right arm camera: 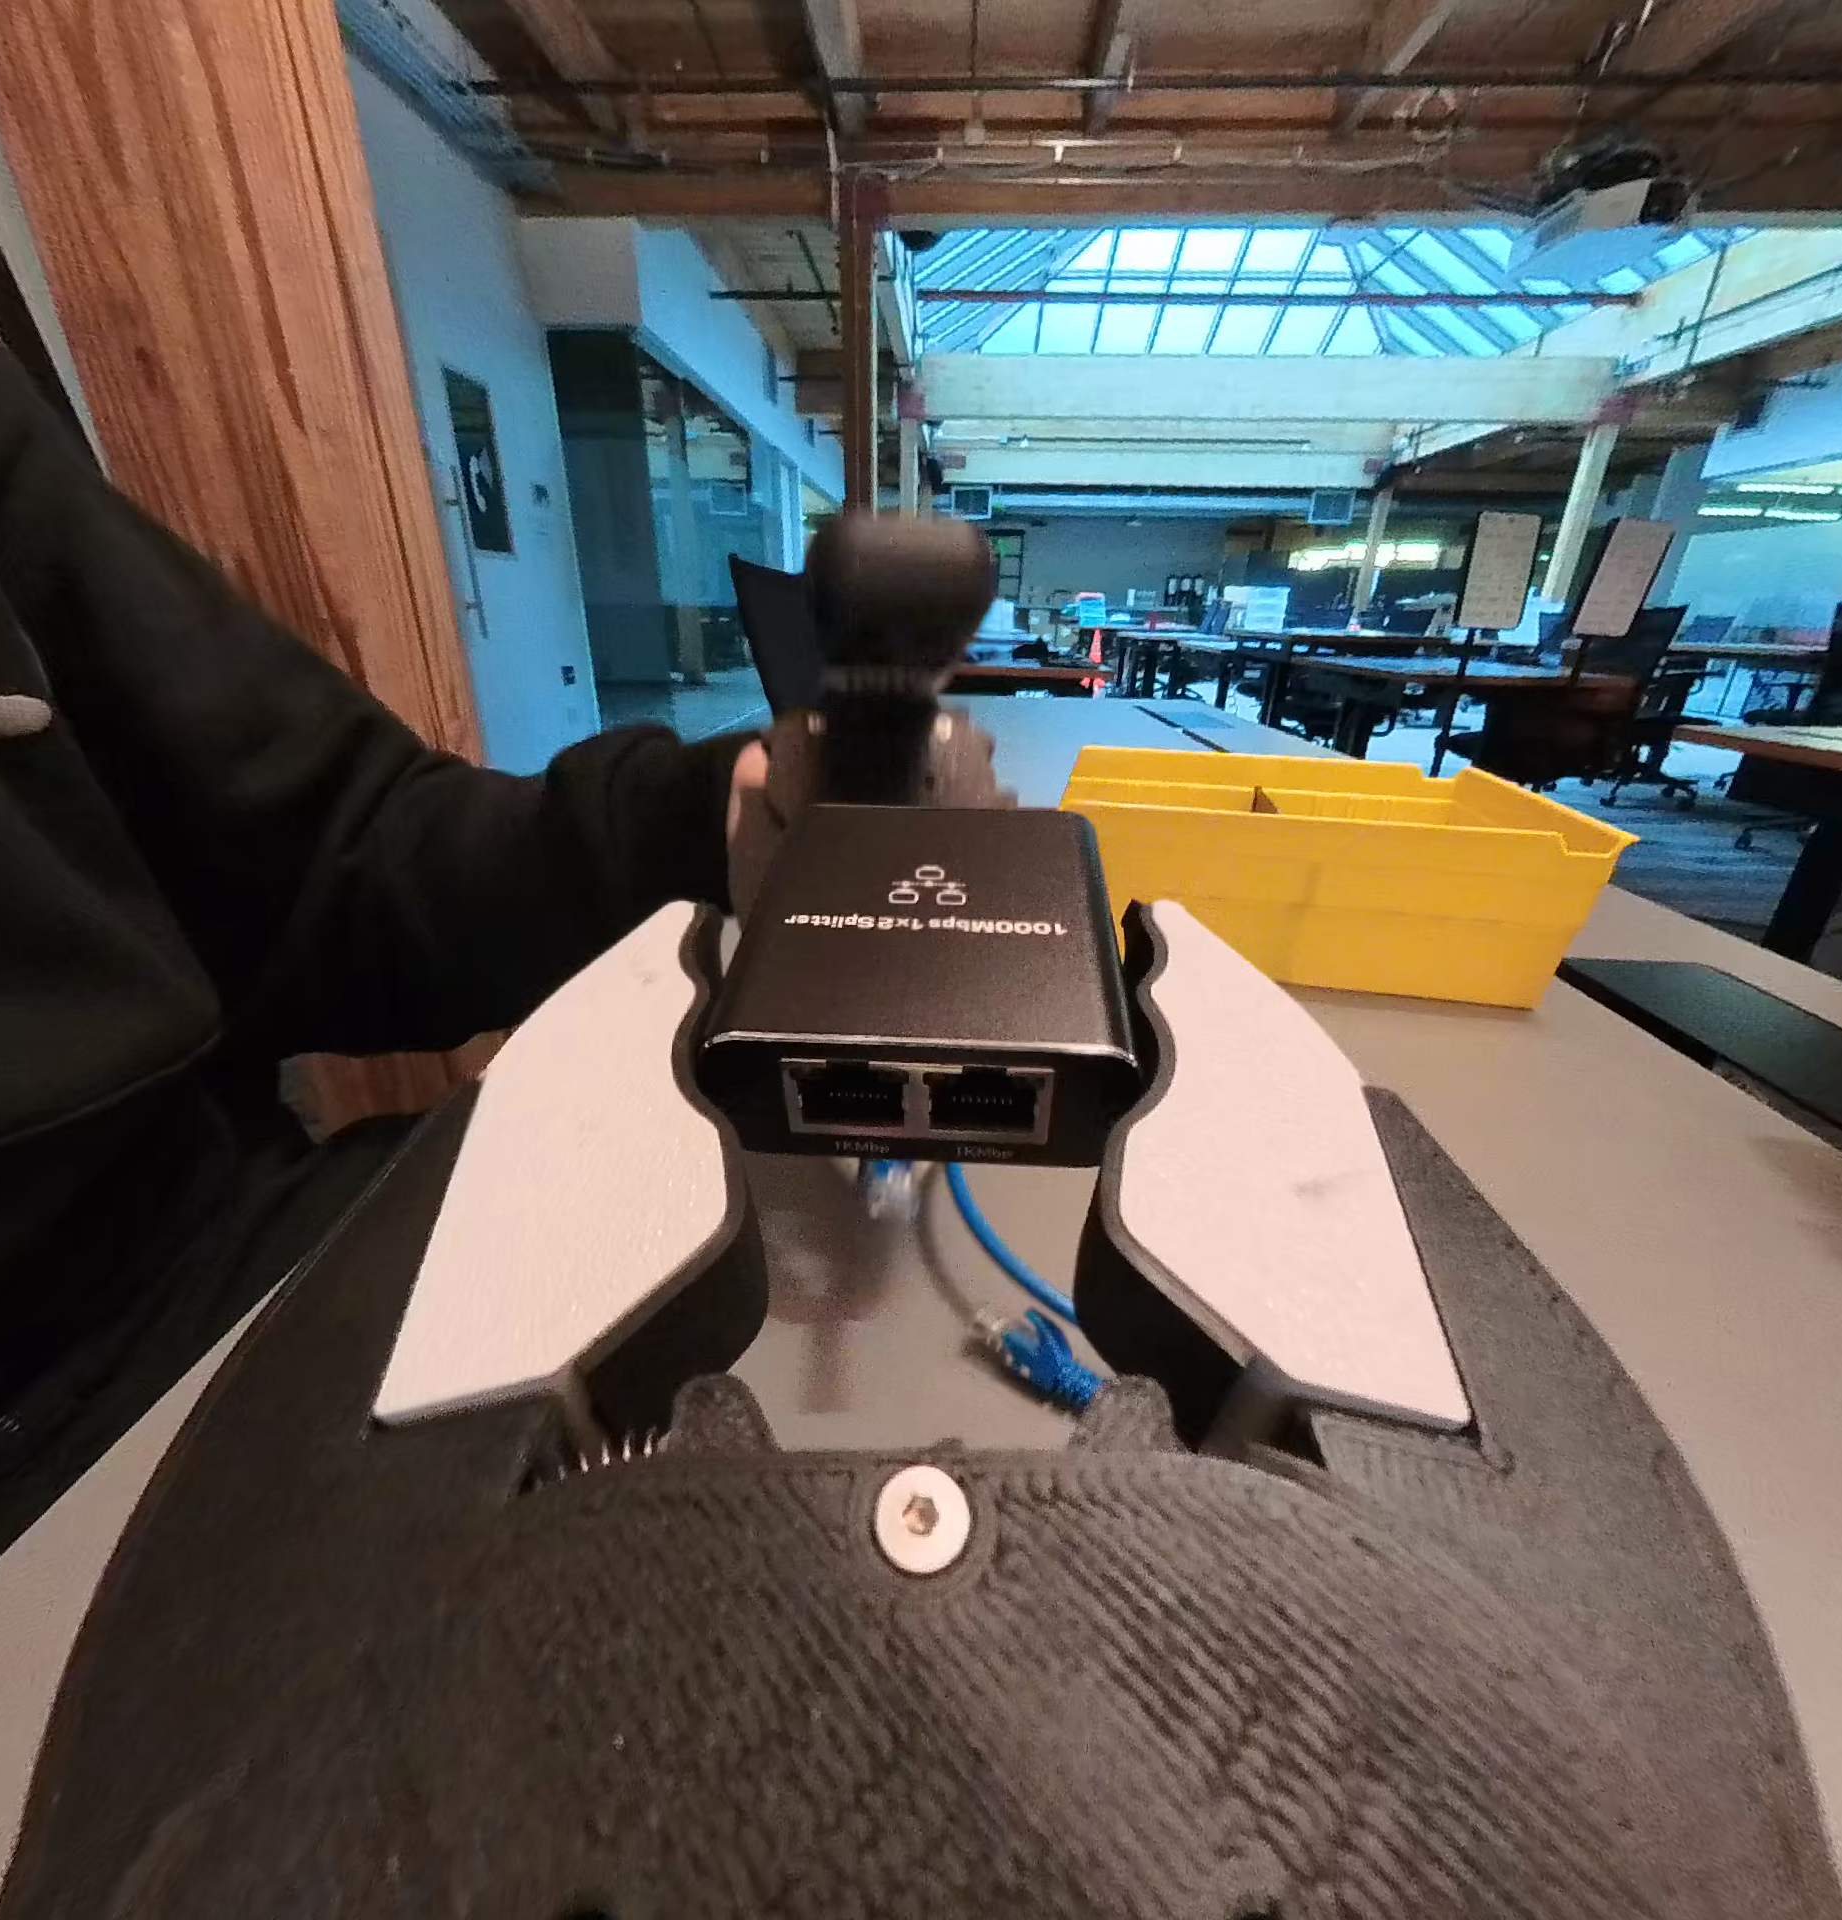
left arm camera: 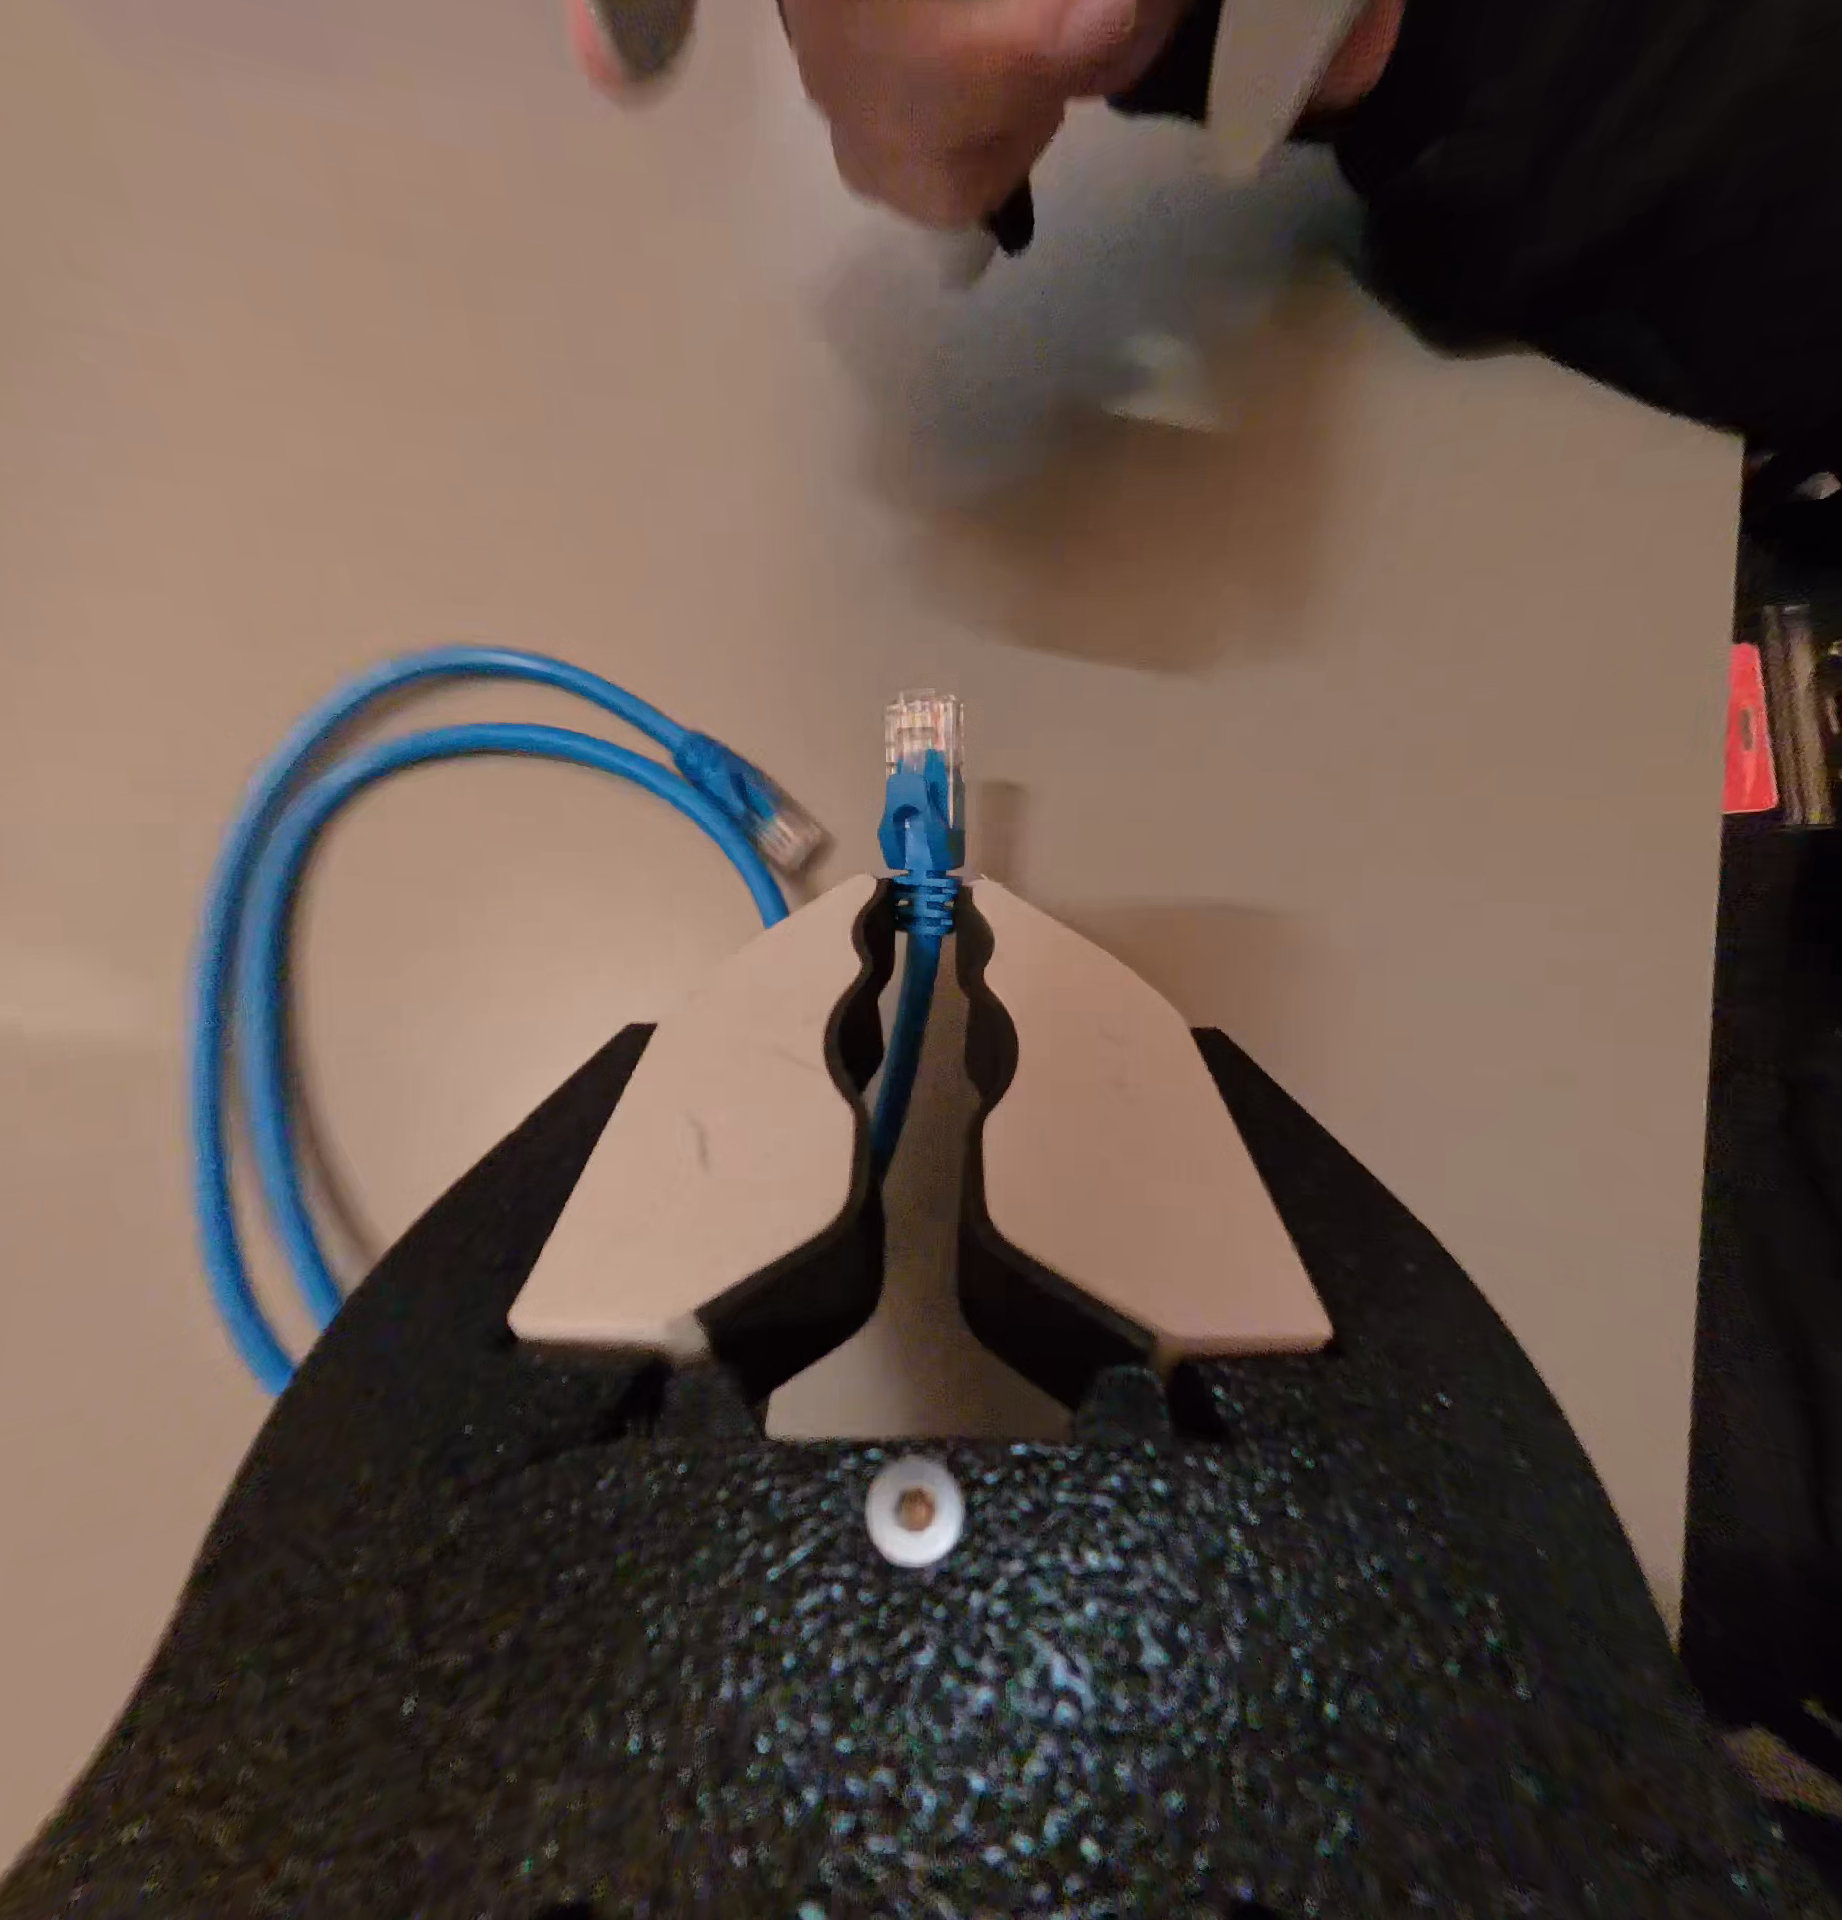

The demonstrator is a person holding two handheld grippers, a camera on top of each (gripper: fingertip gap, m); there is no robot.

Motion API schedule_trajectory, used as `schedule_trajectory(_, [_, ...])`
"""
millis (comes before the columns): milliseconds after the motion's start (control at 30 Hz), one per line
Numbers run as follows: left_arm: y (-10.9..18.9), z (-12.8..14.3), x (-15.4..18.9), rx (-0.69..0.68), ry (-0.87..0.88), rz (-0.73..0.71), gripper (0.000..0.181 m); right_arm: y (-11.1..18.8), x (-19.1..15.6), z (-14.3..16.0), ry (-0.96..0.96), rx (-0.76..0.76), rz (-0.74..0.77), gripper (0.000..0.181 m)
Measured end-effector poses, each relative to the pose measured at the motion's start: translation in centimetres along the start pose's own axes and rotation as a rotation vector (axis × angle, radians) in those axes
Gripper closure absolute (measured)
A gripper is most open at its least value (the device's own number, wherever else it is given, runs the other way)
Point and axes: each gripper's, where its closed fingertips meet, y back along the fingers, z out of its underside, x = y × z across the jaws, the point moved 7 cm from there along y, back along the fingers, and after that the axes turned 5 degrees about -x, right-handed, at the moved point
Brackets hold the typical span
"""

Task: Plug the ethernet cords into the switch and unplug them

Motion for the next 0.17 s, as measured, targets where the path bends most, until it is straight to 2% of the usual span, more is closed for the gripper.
schedule_trajectory(33, [1.0,-0.9,-0.2,-0.016,-0.031,-0.035,0.171,0.1,0.1,0.0,-0.001,-0.006,-0.004,0.106])
schedule_trajectory(167, [3.9,-4.5,-0.9,-0.047,-0.14,-0.135,0.171,1.0,0.6,0.2,-0.009,-0.023,0.0,0.106])
